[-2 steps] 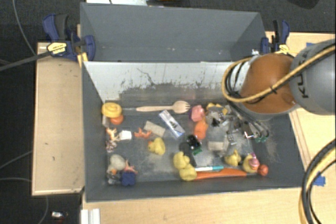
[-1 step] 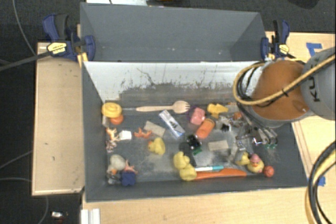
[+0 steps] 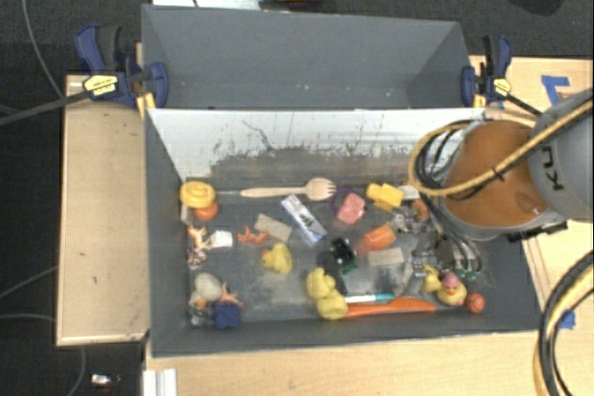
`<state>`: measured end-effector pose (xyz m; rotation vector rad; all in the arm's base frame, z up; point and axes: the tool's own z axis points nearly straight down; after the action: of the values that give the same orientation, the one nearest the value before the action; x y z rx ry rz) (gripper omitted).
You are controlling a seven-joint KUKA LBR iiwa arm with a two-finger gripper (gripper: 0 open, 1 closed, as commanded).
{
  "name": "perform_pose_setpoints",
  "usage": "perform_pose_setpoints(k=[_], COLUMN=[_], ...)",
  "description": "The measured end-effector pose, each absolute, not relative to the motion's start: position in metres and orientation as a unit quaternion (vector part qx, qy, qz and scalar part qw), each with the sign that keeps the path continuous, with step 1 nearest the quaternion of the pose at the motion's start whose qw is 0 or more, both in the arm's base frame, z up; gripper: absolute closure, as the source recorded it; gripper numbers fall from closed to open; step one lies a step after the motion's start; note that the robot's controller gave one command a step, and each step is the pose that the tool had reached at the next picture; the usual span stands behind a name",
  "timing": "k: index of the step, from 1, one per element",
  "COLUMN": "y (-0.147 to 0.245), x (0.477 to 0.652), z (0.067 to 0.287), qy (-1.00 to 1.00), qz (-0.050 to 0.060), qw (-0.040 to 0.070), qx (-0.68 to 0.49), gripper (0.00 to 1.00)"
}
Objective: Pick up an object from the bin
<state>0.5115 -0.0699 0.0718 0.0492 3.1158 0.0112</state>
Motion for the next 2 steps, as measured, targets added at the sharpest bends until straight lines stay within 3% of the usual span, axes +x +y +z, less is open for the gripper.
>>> perform_pose_setpoints(k=[1,2], y=[-0.145,-0.132], x=[0.5,0.493], z=[0.074,0.095], qy=[0.99,0.986], qz=[0.002,0.004], qw=[0.013,0.014], qx=[-0.138,-0.163], gripper=[0.0,1.0])
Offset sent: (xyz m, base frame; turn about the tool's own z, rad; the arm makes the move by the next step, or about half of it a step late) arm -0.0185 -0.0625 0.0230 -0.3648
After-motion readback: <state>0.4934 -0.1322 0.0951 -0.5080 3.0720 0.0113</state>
